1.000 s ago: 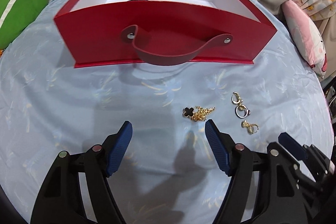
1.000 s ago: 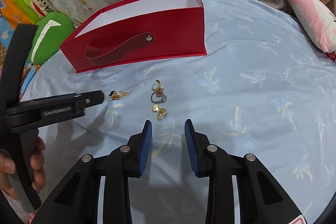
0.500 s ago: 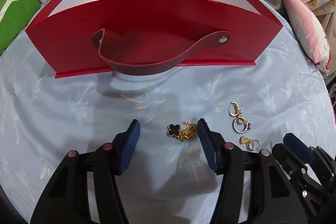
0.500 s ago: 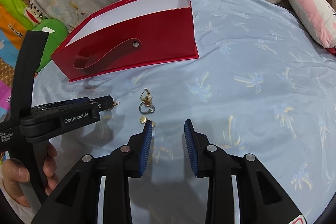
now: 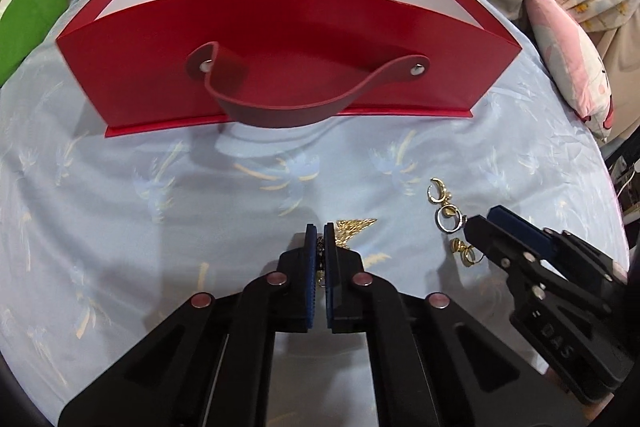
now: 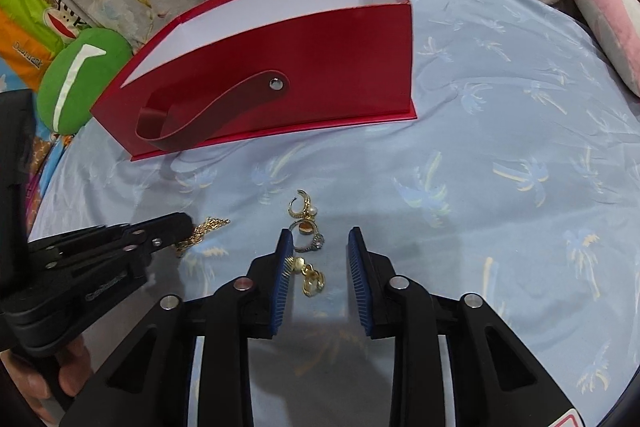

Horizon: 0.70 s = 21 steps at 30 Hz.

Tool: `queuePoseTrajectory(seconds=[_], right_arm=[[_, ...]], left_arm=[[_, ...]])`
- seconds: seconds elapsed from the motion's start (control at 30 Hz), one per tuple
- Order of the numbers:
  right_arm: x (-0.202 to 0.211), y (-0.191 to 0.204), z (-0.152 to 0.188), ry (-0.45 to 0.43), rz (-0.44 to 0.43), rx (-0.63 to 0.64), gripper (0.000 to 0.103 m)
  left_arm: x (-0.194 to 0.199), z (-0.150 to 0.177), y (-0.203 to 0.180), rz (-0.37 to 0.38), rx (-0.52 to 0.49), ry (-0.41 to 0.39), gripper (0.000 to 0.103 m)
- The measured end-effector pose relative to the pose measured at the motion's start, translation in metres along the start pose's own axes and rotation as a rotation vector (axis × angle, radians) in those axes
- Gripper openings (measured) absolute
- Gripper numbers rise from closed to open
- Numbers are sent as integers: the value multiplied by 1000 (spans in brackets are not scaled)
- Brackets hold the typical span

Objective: Organize jewelry
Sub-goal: 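Close the left tool on the clover pendant chain while the right tool grasps a gold earring, then carry the pendant and earring into the red box and open both tools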

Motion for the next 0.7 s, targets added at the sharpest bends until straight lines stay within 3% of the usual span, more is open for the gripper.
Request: queuePoseTrajectory(seconds=[0.27,0.7], right_arm=[[-13,2,2,17,13,11,7],[39,-10,-6,-108,19,-20,6]], left_arm=[[14,1,8,25,21,-14,2],[76,-9,17,95,31,-106,2]])
Point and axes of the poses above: each gripper's, at about its wrist camera, not at the fingertips, and x roughly against the way its jaws point, y to its left, z to its underside, the point moved 2 cm from there along -x, roughly the way its jaws point, and after that the axes turned 2 degrees about x, right-handed, at the moved point
